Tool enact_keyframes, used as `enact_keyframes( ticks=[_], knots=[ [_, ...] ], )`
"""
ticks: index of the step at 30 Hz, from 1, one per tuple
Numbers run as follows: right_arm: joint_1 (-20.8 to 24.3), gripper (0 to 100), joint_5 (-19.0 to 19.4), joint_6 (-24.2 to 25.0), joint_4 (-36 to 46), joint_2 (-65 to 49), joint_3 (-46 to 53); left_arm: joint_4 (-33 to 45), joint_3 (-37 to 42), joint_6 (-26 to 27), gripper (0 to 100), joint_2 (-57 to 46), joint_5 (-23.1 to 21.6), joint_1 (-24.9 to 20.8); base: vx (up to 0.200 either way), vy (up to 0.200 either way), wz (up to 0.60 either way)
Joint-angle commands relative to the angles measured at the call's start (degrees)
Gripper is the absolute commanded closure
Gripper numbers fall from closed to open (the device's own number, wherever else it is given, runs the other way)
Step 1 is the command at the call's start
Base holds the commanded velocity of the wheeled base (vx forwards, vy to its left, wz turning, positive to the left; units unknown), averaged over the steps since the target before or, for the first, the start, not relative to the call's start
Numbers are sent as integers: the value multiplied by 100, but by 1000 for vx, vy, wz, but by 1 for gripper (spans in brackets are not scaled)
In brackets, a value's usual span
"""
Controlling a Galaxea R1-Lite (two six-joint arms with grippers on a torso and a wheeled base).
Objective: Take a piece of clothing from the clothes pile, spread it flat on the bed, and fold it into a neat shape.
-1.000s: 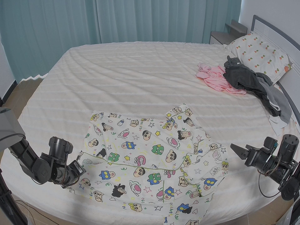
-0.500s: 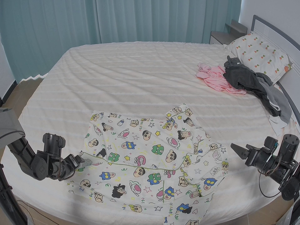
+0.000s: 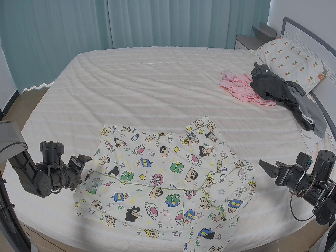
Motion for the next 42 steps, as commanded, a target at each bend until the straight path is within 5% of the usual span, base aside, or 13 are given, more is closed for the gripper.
enact_keyframes(
  ticks=[1,5,8,11,19,23,27,36,42],
  knots=[
    [-5,0,4,8,-8,8,101,-174,198,-310,0,-128,-424,381,0,0,0],
    [-5,0,4,8,-8,-1,101,-183,453,-504,0,-215,-1074,504,0,0,0],
    [-5,0,4,-1,-8,8,101,-200,462,-284,0,-136,-1004,548,0,0,0],
    [3,0,4,-1,1,8,101,-420,348,516,0,22,-450,794,0,0,0],
    [3,0,4,-1,1,26,101,-613,268,410,0,-1086,-731,812,0,0,0],
    [3,0,4,-1,1,34,101,-51,409,199,0,-1894,-1469,258,0,0,0],
    [3,0,4,-10,1,34,101,617,339,217,0,-2000,-1461,-472,0,0,0],
    [3,0,4,-18,1,26,101,608,558,586,0,-664,-529,-1685,0,0,0],
    [-5,0,4,-18,1,26,101,608,541,709,0,-22,-169,-1729,0,0,0]
  ],
)
